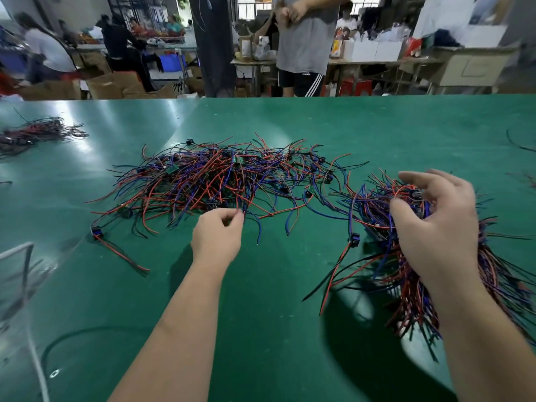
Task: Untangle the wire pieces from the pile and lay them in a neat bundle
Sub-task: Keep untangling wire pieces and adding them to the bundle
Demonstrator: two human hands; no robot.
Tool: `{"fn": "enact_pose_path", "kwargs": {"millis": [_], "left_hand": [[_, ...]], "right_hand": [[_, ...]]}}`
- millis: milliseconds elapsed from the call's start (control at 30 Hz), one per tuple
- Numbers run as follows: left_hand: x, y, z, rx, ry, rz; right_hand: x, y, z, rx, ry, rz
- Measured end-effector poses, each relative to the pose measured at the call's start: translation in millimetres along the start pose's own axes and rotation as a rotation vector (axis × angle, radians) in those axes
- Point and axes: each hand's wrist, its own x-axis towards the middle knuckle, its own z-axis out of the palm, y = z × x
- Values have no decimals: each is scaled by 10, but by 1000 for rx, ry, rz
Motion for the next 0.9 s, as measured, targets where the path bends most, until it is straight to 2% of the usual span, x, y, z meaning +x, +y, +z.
{"fn": "enact_pose_path", "kwargs": {"millis": [100, 167, 233, 333, 400, 500, 533, 600, 700, 800, 900], "left_hand": [[-30, 143, -19, -588, 14, -124], [-64, 242, -55, -861, -47, -185], [-124, 351, -101, -1089, -130, -169], [-280, 513, -163, -1280, -284, 3], [-409, 578, -157, -1182, -457, 167], [-613, 618, -93, -855, -854, 443], [-671, 621, -67, -760, -956, 491], [-734, 620, -47, -630, -1066, 481], [-723, 625, -68, -512, -1126, 380], [-661, 624, -27, -428, -1008, 147], [-611, 655, 23, -628, -854, -62]], "right_hand": [[-47, -63, 26, 160, 35, -83], [-74, -92, 52, 309, -60, -50], [-103, -134, 87, 485, -216, 74], [-150, -215, 144, 779, -464, 374], [-155, -248, 177, 875, -587, 522], [-144, -281, 192, 968, -710, 667], [-147, -274, 192, 975, -730, 671], [-163, -236, 190, 949, -748, 609], [-176, -190, 173, 986, -693, 529], [-148, -176, 139, 1003, -668, 425], [-141, -170, 89, 1055, -714, 348]]}}
